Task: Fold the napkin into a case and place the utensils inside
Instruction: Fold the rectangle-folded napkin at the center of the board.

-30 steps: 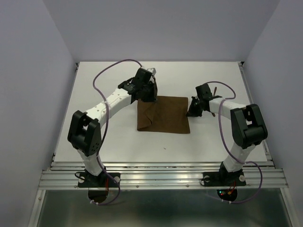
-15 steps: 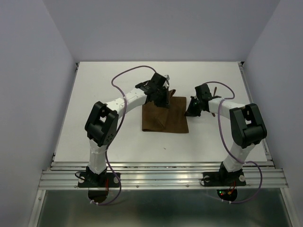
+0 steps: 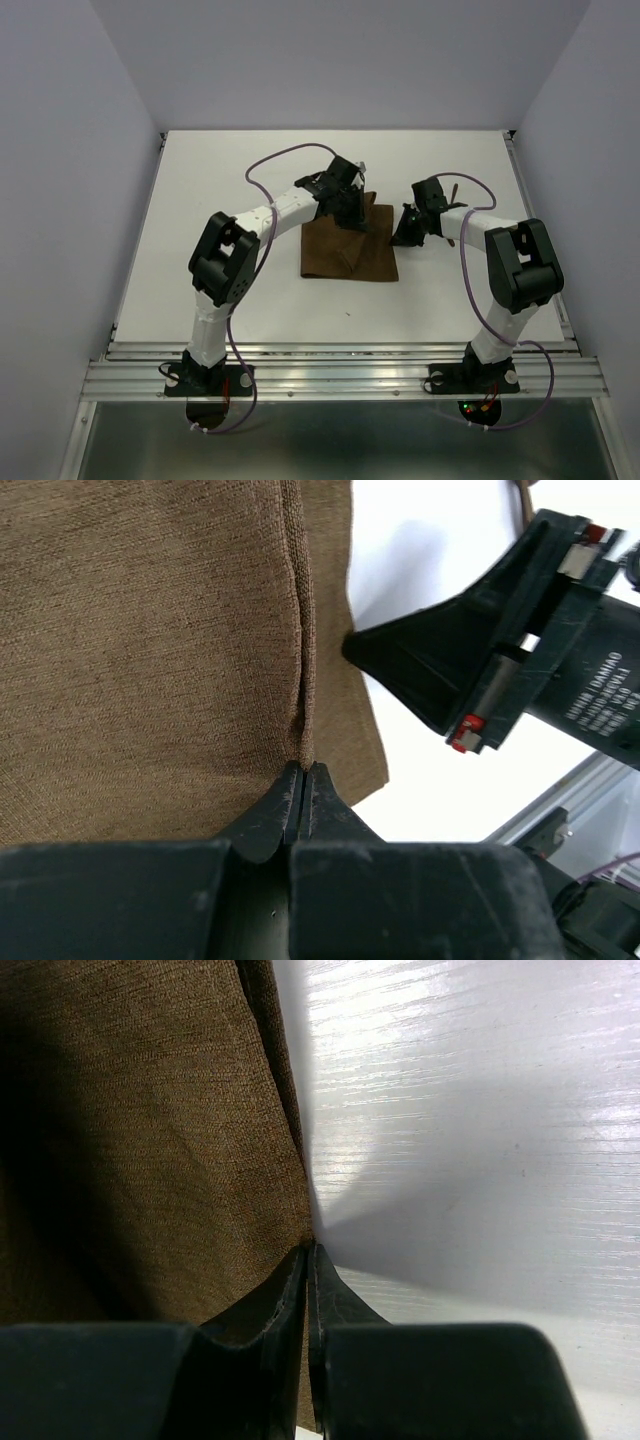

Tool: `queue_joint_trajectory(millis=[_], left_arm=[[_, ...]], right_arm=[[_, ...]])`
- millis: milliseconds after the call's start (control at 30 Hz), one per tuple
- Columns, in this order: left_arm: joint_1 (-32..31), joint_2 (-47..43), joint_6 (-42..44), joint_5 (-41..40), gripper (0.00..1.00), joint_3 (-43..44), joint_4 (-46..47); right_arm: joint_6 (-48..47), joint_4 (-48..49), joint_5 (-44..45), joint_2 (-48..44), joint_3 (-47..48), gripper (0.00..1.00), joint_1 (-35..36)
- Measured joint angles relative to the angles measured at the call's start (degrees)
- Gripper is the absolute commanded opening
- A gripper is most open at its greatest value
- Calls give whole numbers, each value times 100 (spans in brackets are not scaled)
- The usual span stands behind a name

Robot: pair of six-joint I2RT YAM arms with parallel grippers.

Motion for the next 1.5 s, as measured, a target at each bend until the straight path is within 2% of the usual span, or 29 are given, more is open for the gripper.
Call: queue_joint_trajectory(millis=[467,1500], left_arm=[[-72,199,-247,393,0,232,111],[-256,815,-612,612,0,791,131]], right_arm=[[72,87,-31,0,-42,9,0],[122,114,-90,2,-52,9,0]])
